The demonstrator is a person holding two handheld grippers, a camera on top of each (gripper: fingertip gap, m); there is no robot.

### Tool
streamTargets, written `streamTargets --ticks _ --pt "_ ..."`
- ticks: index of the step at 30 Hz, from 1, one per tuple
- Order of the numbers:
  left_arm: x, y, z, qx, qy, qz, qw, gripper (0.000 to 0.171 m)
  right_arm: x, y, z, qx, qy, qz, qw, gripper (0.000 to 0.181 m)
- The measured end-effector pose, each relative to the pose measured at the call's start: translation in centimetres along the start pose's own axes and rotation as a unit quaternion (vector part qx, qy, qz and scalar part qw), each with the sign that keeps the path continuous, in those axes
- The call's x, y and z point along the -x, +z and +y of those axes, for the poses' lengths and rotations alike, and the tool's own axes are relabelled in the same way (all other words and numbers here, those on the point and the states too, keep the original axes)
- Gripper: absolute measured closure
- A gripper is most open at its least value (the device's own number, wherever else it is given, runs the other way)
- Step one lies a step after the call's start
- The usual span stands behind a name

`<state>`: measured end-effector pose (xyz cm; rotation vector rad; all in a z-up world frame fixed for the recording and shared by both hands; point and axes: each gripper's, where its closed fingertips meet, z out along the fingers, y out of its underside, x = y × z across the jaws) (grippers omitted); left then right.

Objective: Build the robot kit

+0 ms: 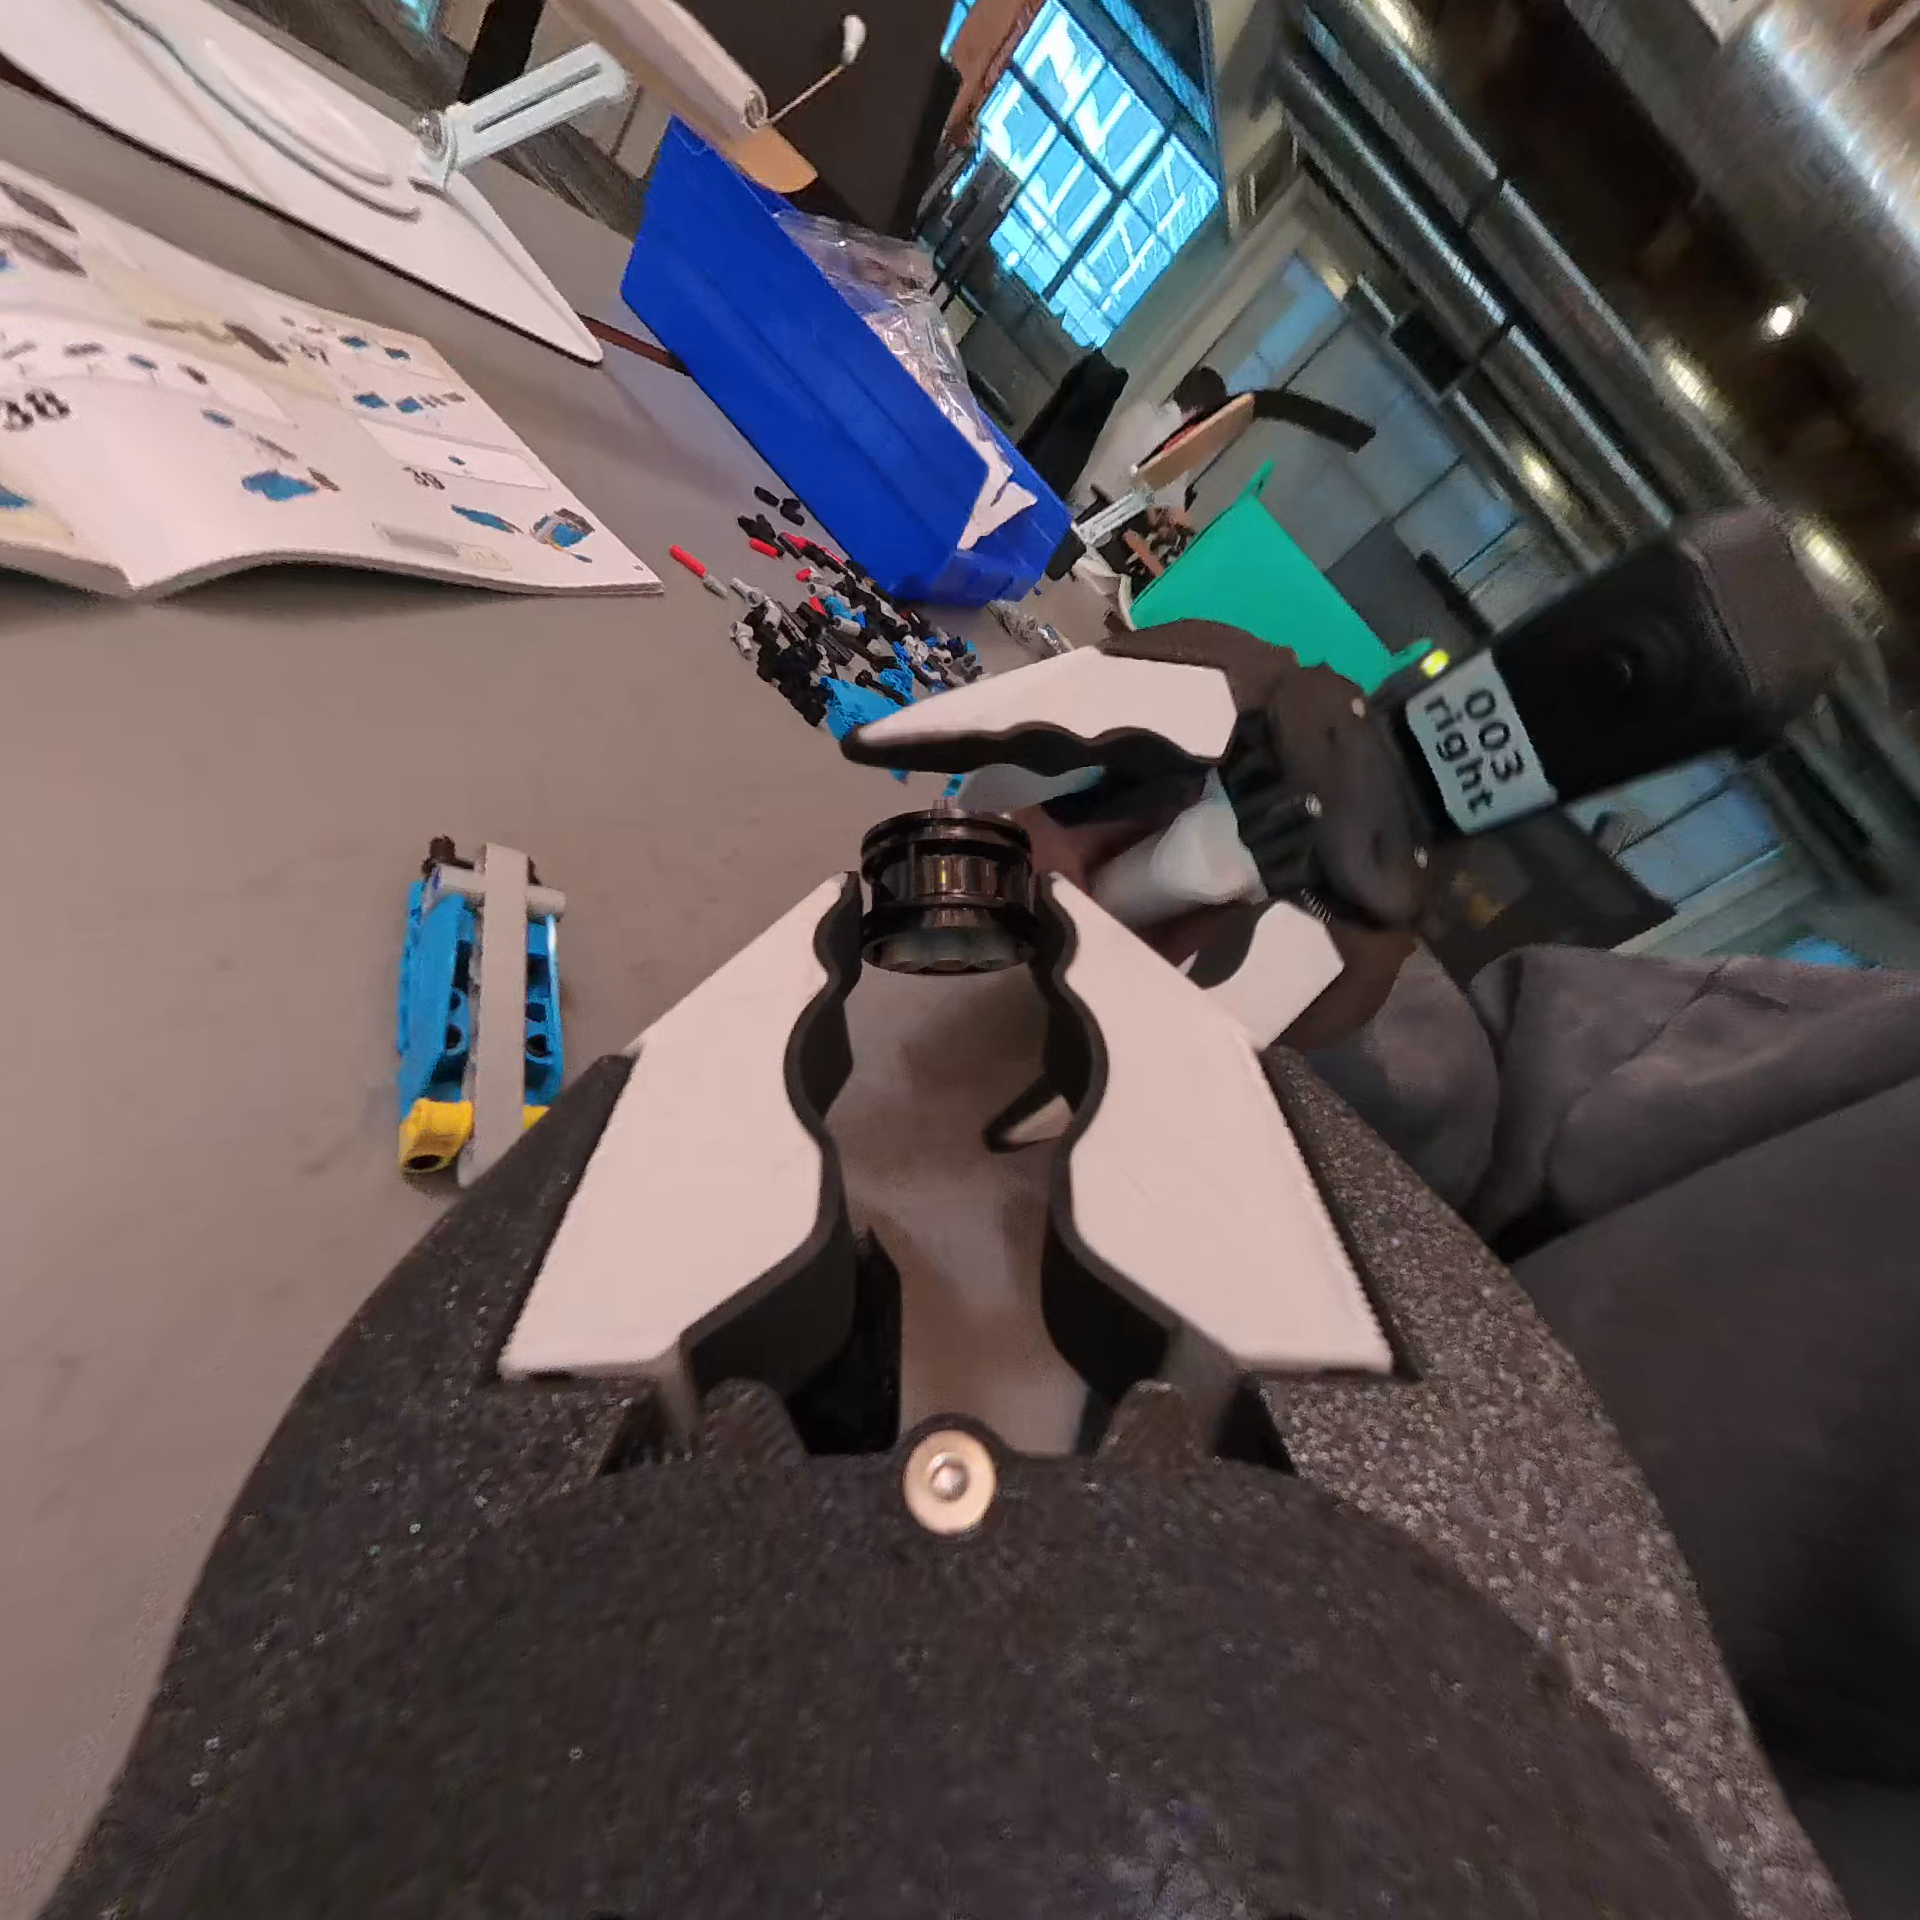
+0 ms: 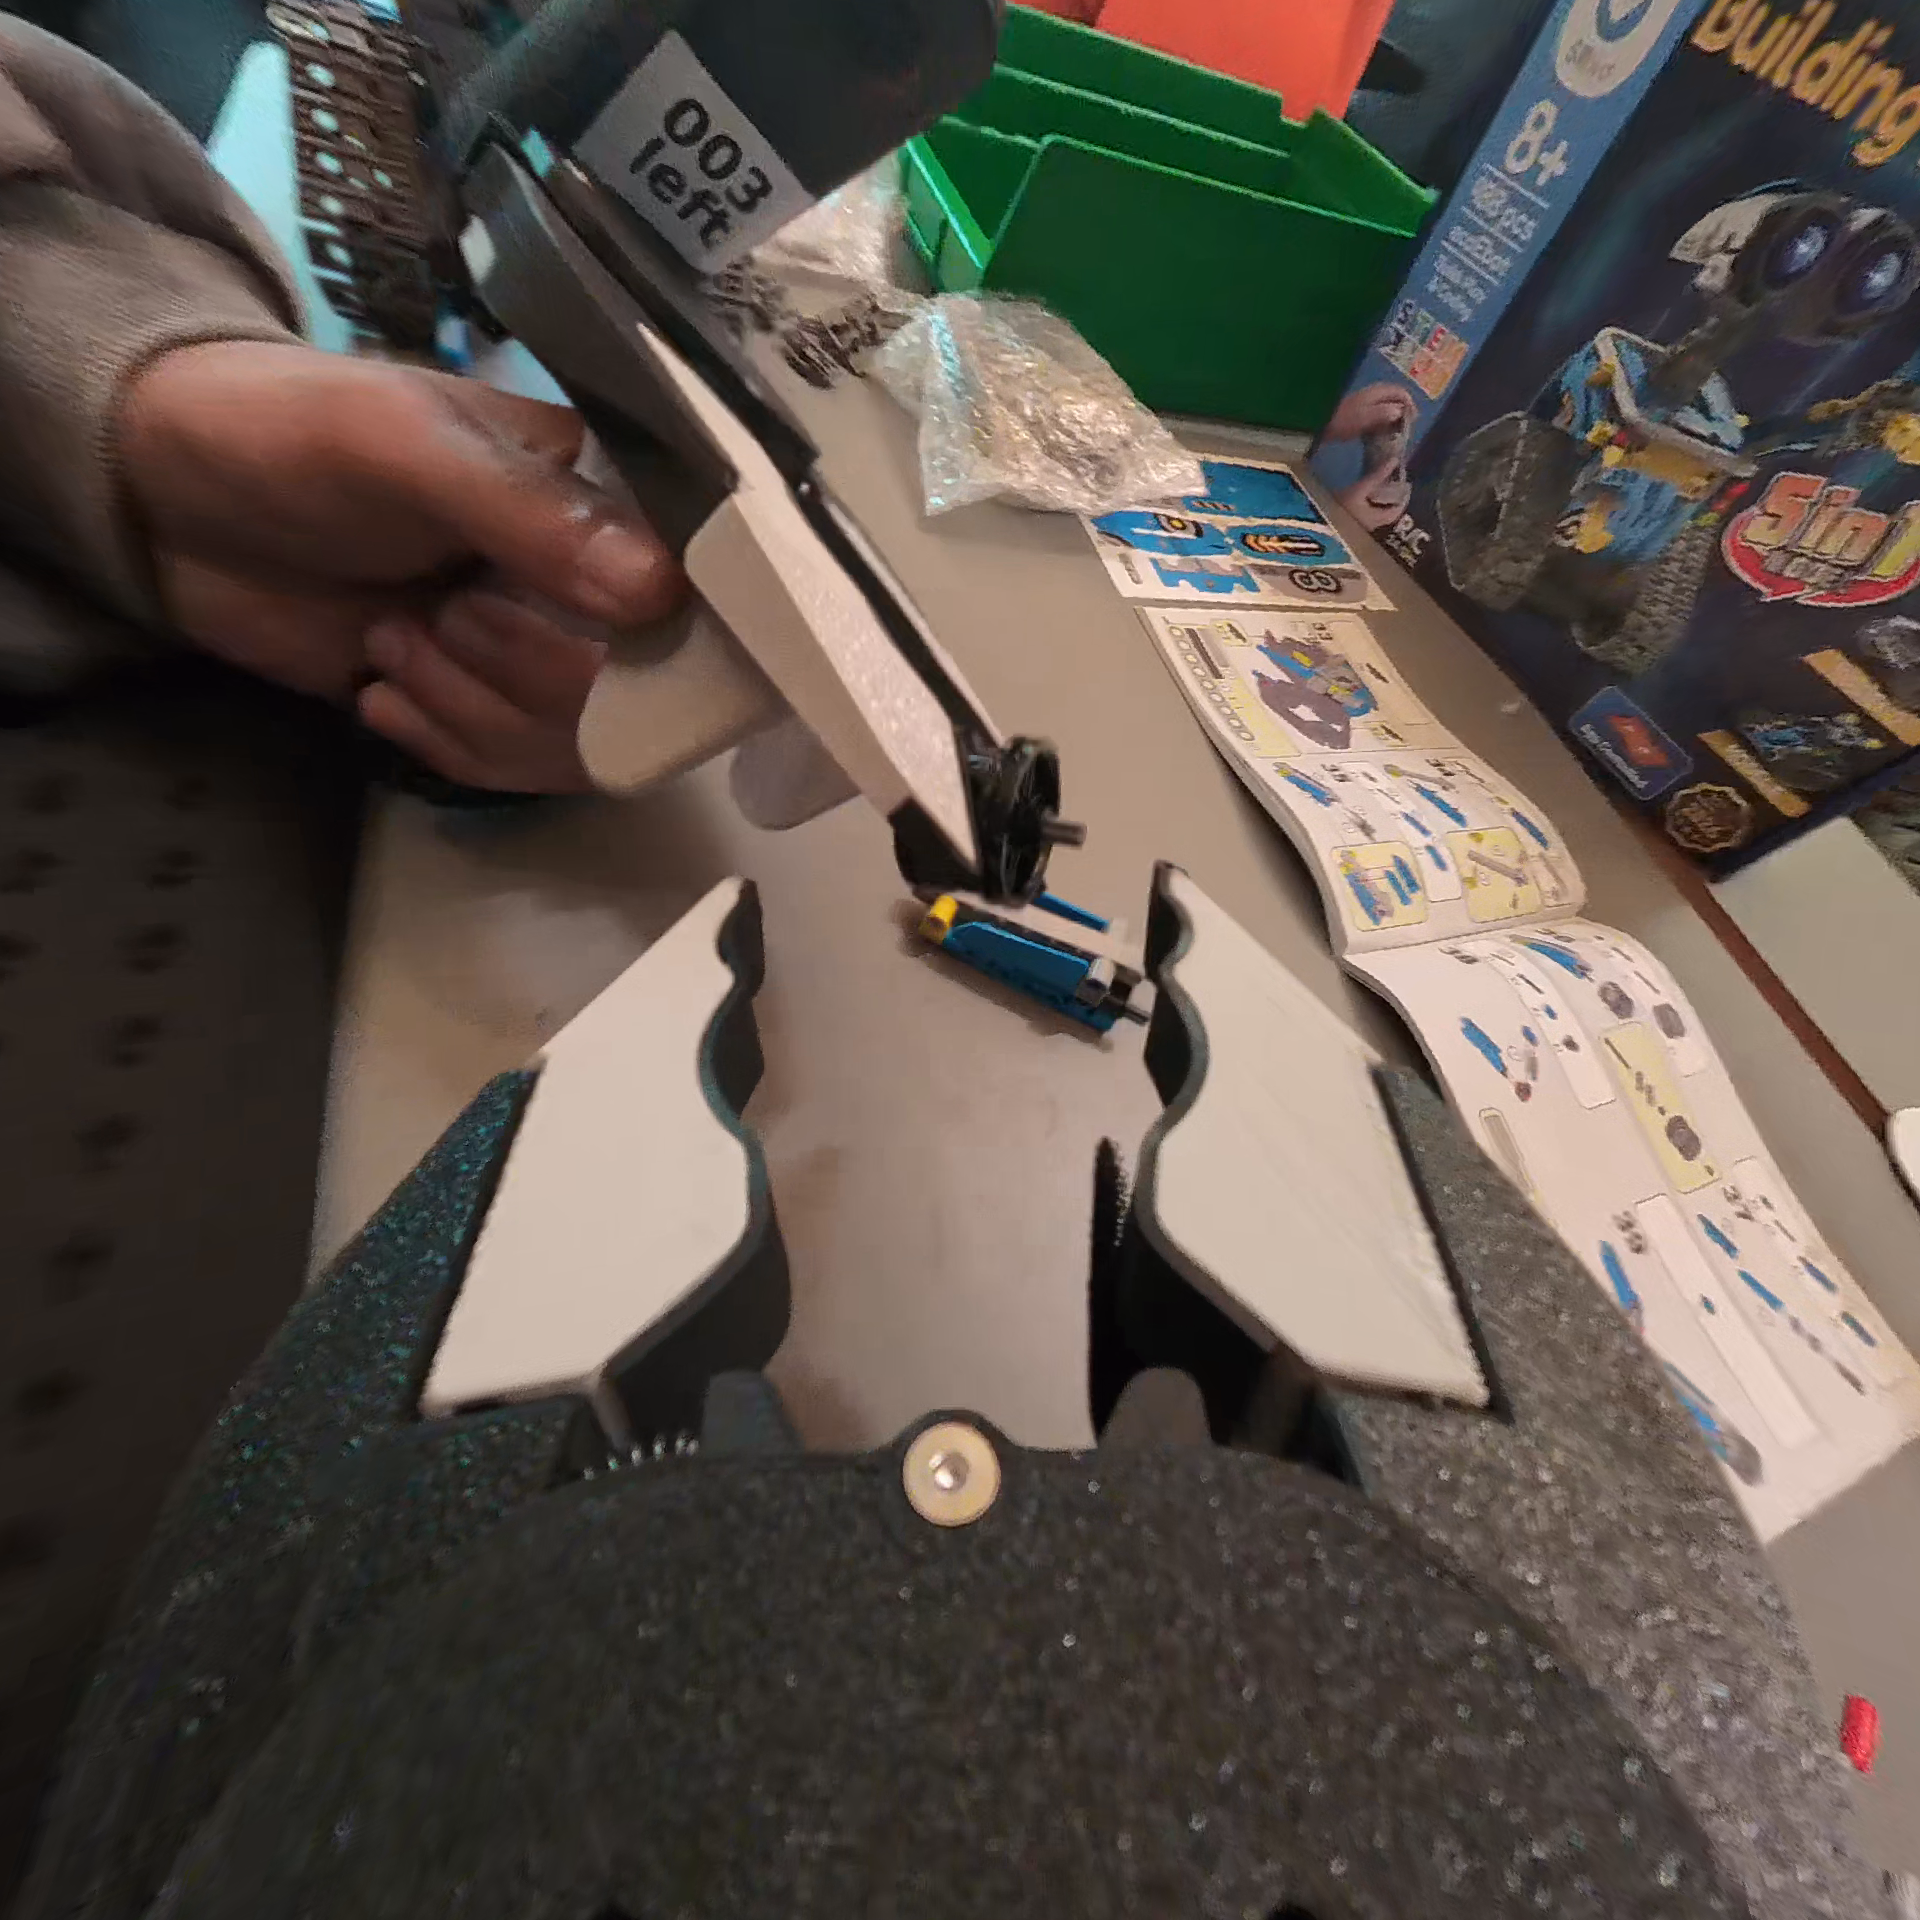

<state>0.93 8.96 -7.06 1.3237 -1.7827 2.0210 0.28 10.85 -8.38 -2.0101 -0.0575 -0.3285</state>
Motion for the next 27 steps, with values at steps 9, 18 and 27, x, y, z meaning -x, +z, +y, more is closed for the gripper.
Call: streamTargets --ticks 9,18,27 --pt "0.4 -0.1 -0.3 -0.021 -0.034 -0.004 0.999 0.139 -1.0 0.4 -0.9 -0.003 -0.032 0.071 0.997 0.134" --pt "2.6 -1.8 -1.3 -0.018 0.039 -0.081 0.996 0.139 -1.6 -1.1 -0.1 -0.031 0.087 -0.007 0.996 0.124" --pt "6.4 -3.9 -2.9 0.008 0.168 -0.208 0.964 0.139 -12.6 -7.5 4.4 -0.042 0.249 0.134 0.958 0.133"
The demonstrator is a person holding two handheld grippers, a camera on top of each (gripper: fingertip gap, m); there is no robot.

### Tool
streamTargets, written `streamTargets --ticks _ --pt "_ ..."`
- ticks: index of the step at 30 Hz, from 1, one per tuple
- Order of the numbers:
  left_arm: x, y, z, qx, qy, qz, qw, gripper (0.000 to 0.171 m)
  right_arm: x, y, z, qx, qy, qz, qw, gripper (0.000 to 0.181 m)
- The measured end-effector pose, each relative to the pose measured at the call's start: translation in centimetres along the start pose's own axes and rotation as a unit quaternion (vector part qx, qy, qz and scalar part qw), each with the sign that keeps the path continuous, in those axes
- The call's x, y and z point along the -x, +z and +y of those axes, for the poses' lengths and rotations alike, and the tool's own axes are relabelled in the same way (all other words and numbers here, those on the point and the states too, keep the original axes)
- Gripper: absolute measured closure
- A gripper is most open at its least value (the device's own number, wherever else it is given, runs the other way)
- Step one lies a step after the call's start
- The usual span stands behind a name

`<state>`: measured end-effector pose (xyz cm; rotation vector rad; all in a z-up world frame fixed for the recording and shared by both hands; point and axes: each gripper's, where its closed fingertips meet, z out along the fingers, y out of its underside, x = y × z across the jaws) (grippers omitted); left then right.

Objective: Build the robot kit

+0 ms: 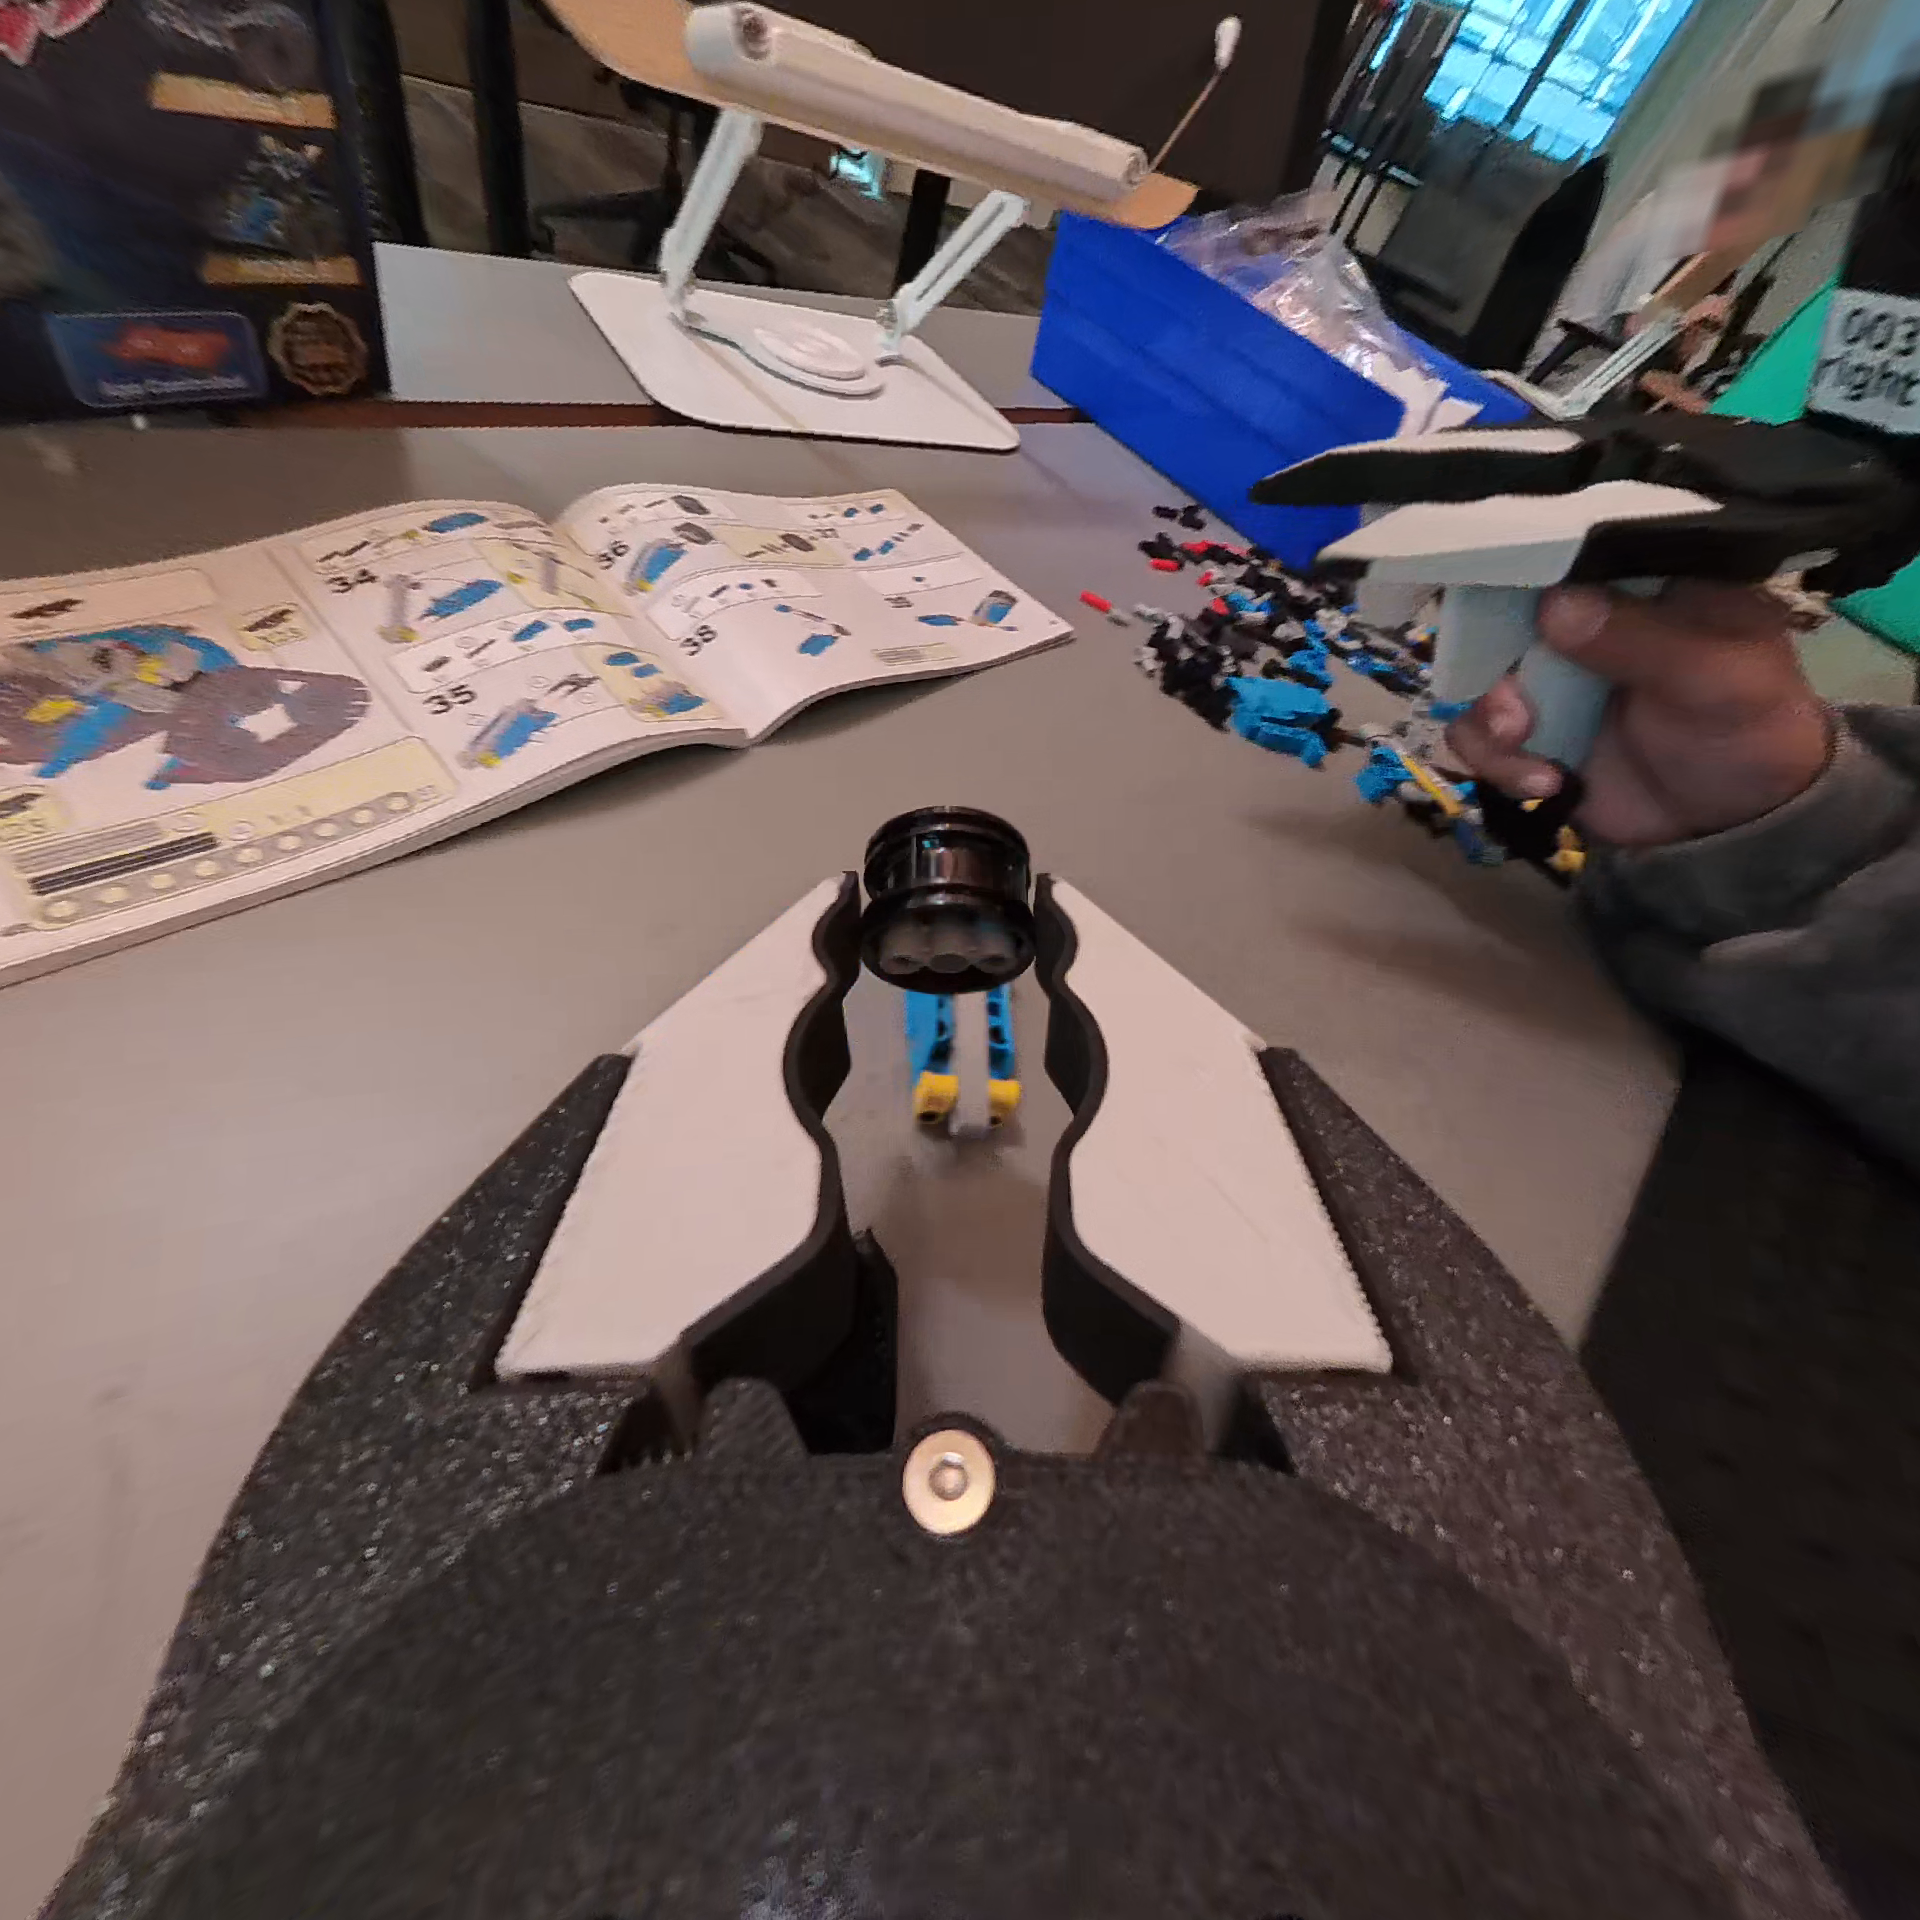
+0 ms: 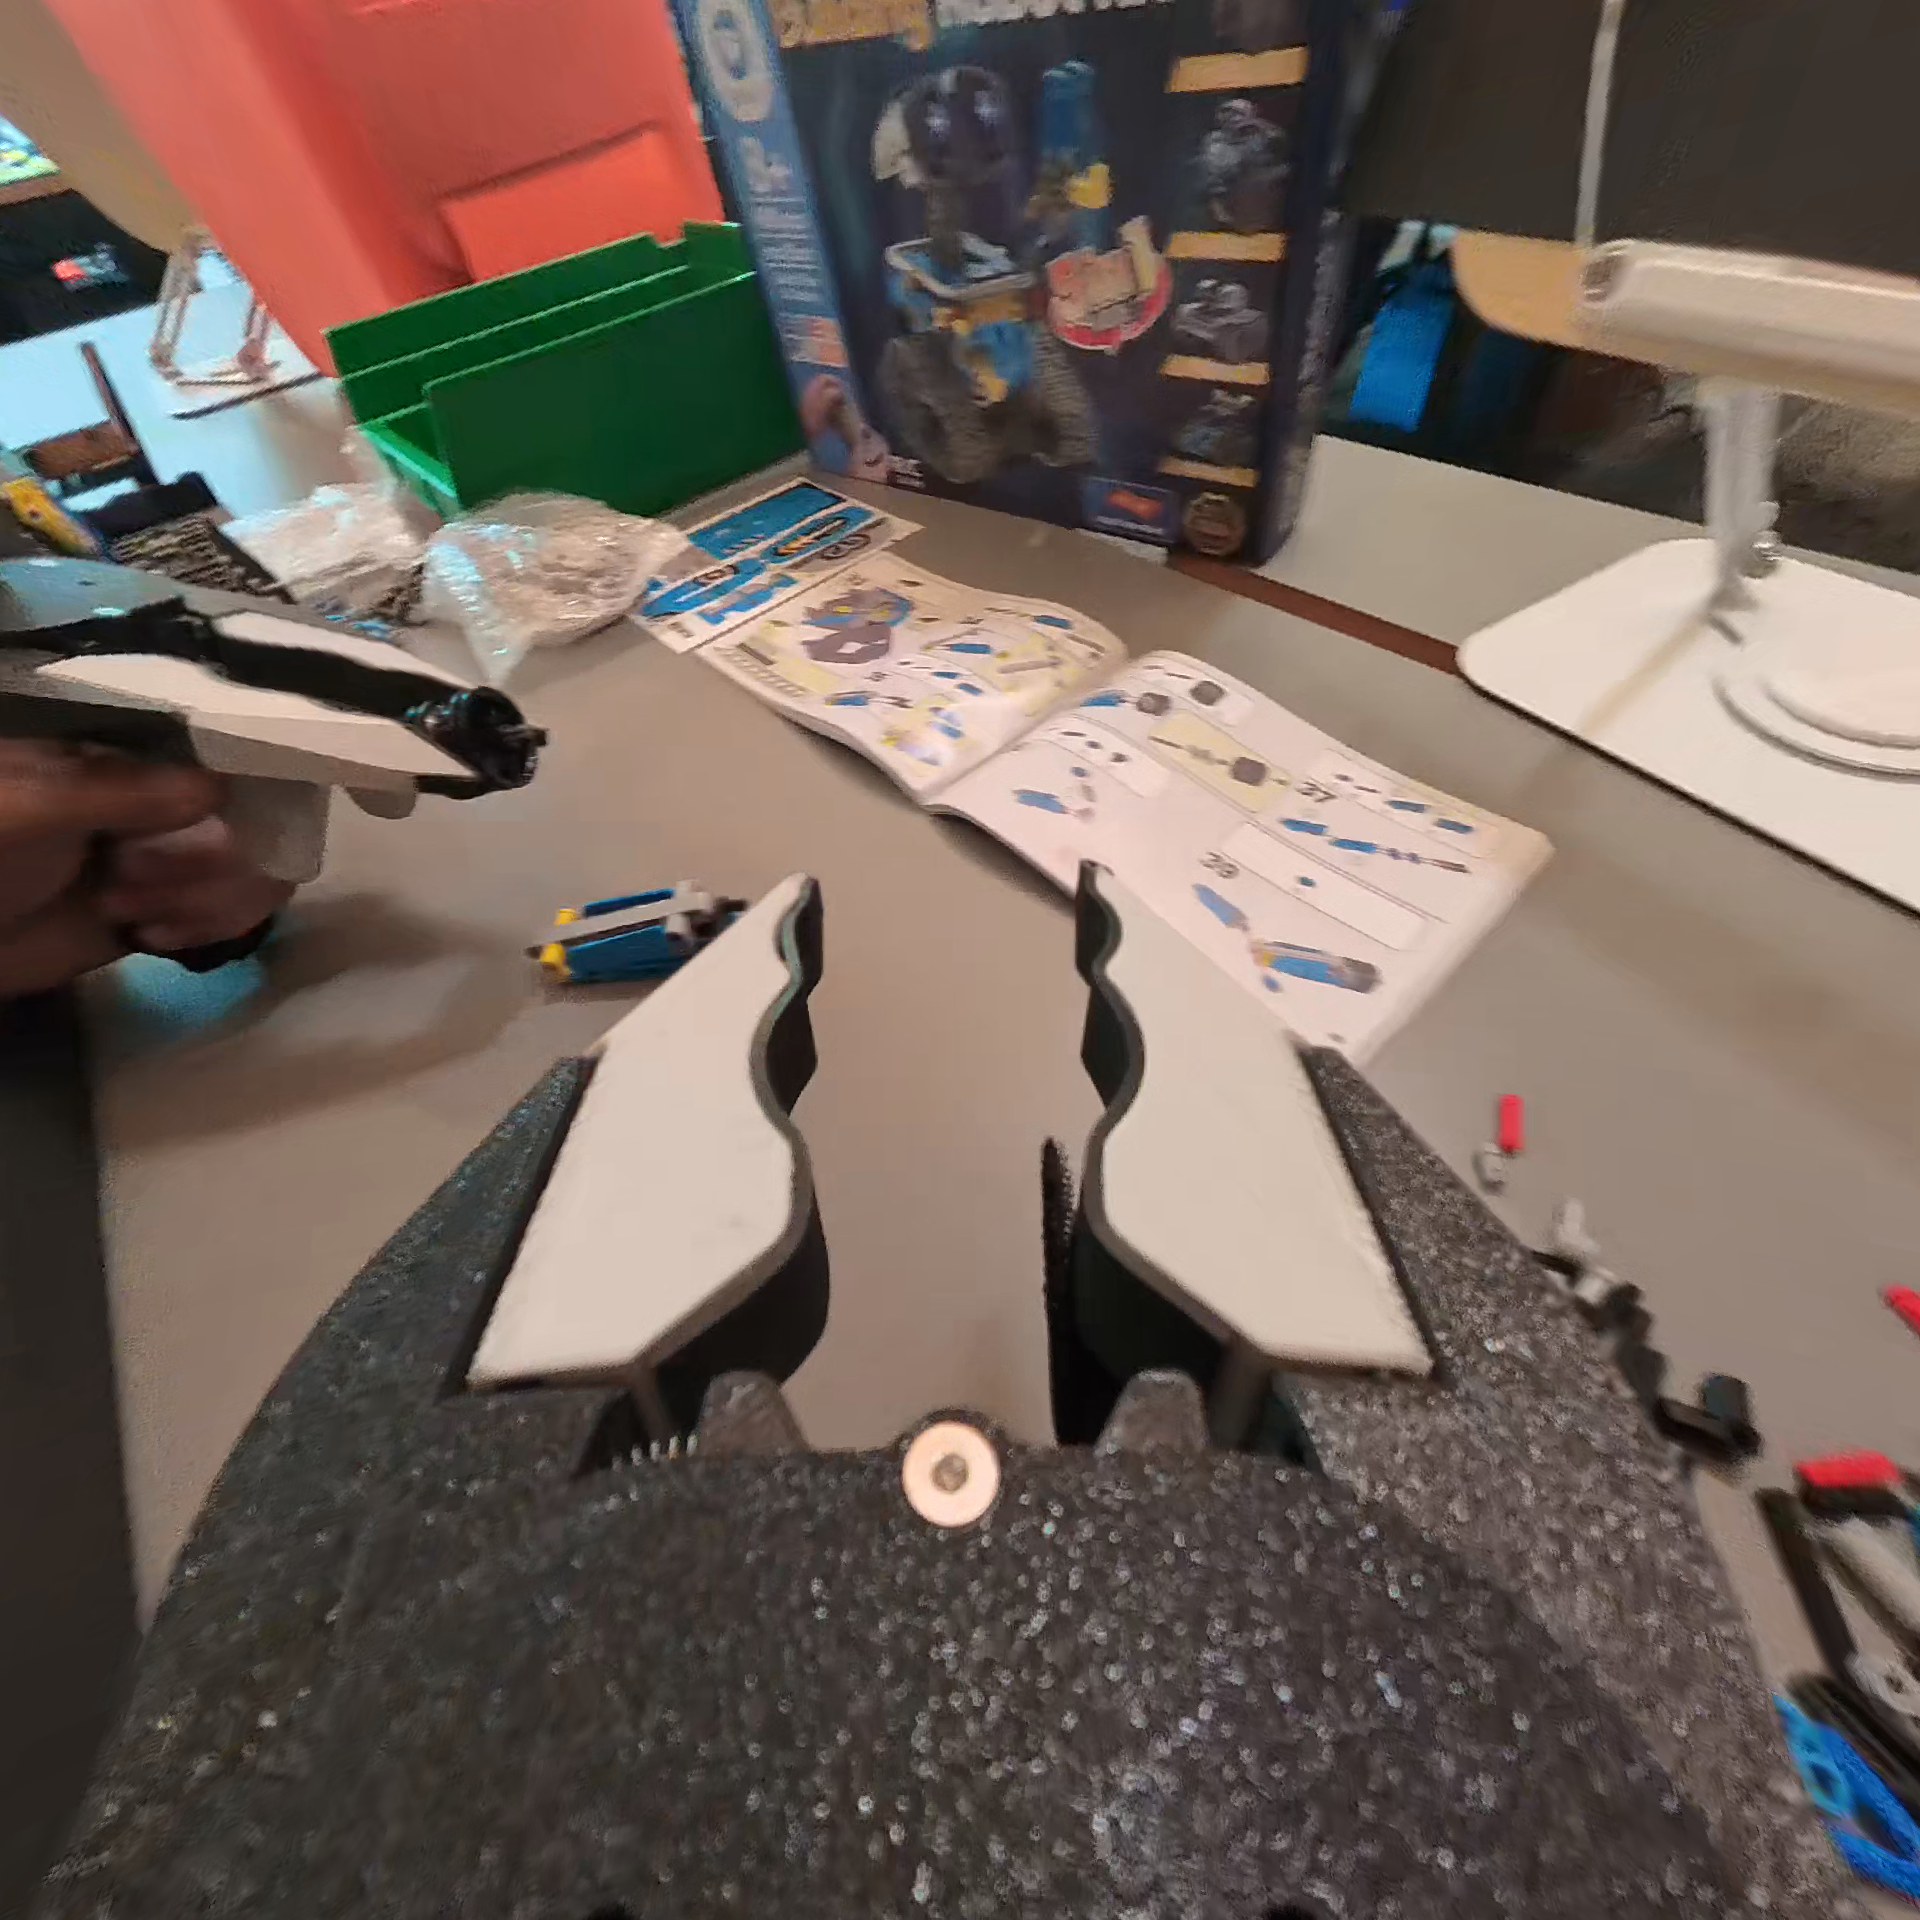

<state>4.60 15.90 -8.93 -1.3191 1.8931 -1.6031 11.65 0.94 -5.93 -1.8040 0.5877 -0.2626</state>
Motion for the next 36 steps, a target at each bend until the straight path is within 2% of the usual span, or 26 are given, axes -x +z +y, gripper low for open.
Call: streamTargets --ticks 5,8,11,17,23,36 --pt "3.5 -0.2 0.3 0.022 0.021 -0.048 0.998 0.139 -2.3 -0.3 0.8 0.019 -0.009 0.036 0.999 0.135" --pt "4.2 0.0 0.5 0.034 0.037 -0.054 0.997 0.139 -2.8 0.1 1.6 0.033 -0.008 0.039 0.999 0.136" --pt "4.0 0.3 0.7 0.041 0.039 -0.049 0.997 0.139 -3.4 0.4 2.3 0.042 -0.012 0.042 0.998 0.139" --pt "3.8 0.6 1.0 0.046 0.028 -0.052 0.997 0.139 -4.2 0.3 1.9 0.018 -0.019 0.044 0.999 0.142" --pt "3.9 0.8 1.7 0.064 -0.011 -0.033 0.997 0.139 -5.1 0.5 2.7 0.025 0.001 0.047 0.999 0.143" --pt "3.7 1.1 2.3 0.083 -0.003 -0.029 0.996 0.139 -4.6 0.6 2.8 0.034 0.011 0.031 0.999 0.145"
